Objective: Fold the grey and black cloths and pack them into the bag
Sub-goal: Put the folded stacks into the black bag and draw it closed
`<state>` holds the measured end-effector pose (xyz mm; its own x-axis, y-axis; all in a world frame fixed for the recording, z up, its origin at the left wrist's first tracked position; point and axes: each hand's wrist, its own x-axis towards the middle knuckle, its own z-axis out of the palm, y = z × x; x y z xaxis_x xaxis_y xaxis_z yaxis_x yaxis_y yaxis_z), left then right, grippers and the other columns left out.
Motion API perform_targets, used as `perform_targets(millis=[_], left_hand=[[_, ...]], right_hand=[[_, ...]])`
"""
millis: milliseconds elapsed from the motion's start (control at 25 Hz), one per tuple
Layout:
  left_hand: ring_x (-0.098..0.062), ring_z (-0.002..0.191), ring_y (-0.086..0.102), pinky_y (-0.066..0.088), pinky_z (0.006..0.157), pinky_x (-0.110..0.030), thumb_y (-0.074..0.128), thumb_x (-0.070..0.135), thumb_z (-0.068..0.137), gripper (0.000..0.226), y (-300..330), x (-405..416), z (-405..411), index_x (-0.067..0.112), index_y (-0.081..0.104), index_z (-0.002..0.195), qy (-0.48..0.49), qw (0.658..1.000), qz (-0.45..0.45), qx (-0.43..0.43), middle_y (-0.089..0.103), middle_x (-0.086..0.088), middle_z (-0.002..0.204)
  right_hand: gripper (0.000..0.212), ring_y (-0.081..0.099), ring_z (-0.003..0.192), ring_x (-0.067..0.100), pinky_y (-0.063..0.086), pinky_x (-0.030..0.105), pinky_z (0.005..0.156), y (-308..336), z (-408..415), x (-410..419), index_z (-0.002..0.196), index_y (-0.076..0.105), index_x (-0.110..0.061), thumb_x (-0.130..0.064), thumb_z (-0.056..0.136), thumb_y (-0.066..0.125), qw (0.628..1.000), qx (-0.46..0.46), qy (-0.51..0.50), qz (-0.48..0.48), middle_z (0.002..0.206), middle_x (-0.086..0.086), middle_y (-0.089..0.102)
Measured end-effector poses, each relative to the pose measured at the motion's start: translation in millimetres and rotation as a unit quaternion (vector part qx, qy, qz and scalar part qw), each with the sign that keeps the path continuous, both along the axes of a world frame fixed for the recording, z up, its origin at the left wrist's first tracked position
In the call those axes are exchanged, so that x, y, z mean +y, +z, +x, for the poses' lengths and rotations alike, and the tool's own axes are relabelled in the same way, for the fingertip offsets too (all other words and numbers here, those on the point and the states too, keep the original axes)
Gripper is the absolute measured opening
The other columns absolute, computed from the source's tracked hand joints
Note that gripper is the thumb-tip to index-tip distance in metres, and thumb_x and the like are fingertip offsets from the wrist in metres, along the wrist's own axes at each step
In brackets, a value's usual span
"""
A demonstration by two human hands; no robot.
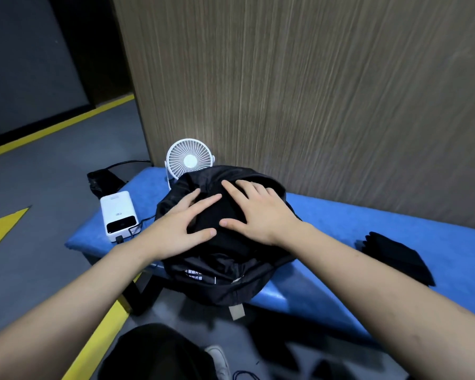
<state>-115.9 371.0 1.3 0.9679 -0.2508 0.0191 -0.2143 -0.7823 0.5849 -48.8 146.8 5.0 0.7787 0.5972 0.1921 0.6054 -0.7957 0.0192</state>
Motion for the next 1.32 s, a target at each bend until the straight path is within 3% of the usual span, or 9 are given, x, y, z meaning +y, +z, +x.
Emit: perform_targets(millis=[280, 520, 760, 920, 1120, 1200, 1320], left_hand=[[-0.013, 0.140, 0.028, 0.027, 0.115, -0.039, 0.037, 0.070, 0.082, 0.065, 24, -32, -22, 0.048, 0.037, 0.144, 0.025, 0.971, 0.150, -0.184, 0.033, 0.015, 0.149], [-0.012, 0.137, 0.034, 0.023, 0.113, -0.029, 0.049, 0.059, 0.086, 0.056, 29, -117, -27, 0.037, 0.050, 0.138, -0.068, 0.944, 0.159, -0.280, 0.044, 0.012, 0.141], [-0.013, 0.134, 0.036, 0.028, 0.111, -0.030, 0.053, 0.052, 0.092, 0.053, 1, -243, -24, 0.032, 0.048, 0.141, -0.153, 0.947, 0.110, -0.259, 0.044, 0.010, 0.142], [-0.014, 0.136, 0.037, 0.034, 0.112, -0.039, 0.043, 0.054, 0.094, 0.058, -25, -313, -13, 0.030, 0.039, 0.147, -0.158, 0.971, 0.047, -0.173, 0.039, 0.012, 0.147], [-0.011, 0.150, 0.018, 0.023, 0.120, -0.042, 0.035, 0.051, 0.102, 0.054, -59, -350, 16, 0.038, 0.027, 0.154, -0.109, 0.991, 0.005, -0.079, 0.021, 0.014, 0.163], [-0.012, 0.152, 0.013, 0.019, 0.122, -0.042, 0.028, 0.052, 0.103, 0.052, -69, -350, 20, 0.043, 0.023, 0.154, -0.106, 0.993, 0.015, -0.055, 0.014, 0.015, 0.165], [-0.017, 0.152, 0.015, 0.018, 0.121, -0.043, 0.028, 0.053, 0.103, 0.051, -75, -345, 20, 0.048, 0.020, 0.153, -0.100, 0.995, 0.023, -0.016, 0.008, 0.009, 0.167]], right_hand=[[0.083, 0.033, 0.144, 0.026, 0.032, 0.041, 0.114, 26, -39, -61, 0.156, 0.028, -0.028, -0.073, 0.087, 0.021, 0.998, -0.055, 0.023, -0.035, 0.153, 0.006, 0.039], [0.079, 0.036, 0.142, 0.025, 0.030, 0.038, 0.114, 29, -84, -170, 0.152, 0.038, -0.024, -0.071, 0.091, 0.022, 0.998, -0.047, -0.031, -0.041, 0.148, 0.005, 0.047], [0.094, 0.031, 0.144, 0.024, 0.024, 0.038, 0.117, 10, -118, -287, 0.154, 0.033, -0.025, -0.082, 0.082, 0.014, 0.986, 0.015, -0.163, -0.017, 0.153, 0.004, 0.039], [0.115, 0.018, 0.151, 0.026, 0.020, 0.040, 0.120, -16, -125, -325, 0.158, 0.021, -0.026, -0.097, 0.068, 0.005, 0.978, 0.069, -0.198, 0.019, 0.162, 0.005, 0.024], [0.123, -0.005, 0.155, 0.024, 0.011, 0.044, 0.124, -41, -103, -329, 0.160, 0.001, -0.029, -0.095, 0.060, 0.028, 0.969, 0.133, -0.203, 0.046, 0.168, 0.002, -0.006], [0.125, -0.002, 0.155, 0.024, 0.013, 0.047, 0.124, -50, -91, -322, 0.160, -0.001, -0.032, -0.096, 0.059, 0.035, 0.968, 0.153, -0.191, 0.063, 0.168, 0.001, -0.008], [0.122, 0.013, 0.154, 0.024, 0.021, 0.047, 0.122, -65, -83, -316, 0.159, 0.000, -0.033, -0.084, 0.066, 0.061, 0.963, 0.184, -0.167, 0.102, 0.168, 0.001, -0.003]])
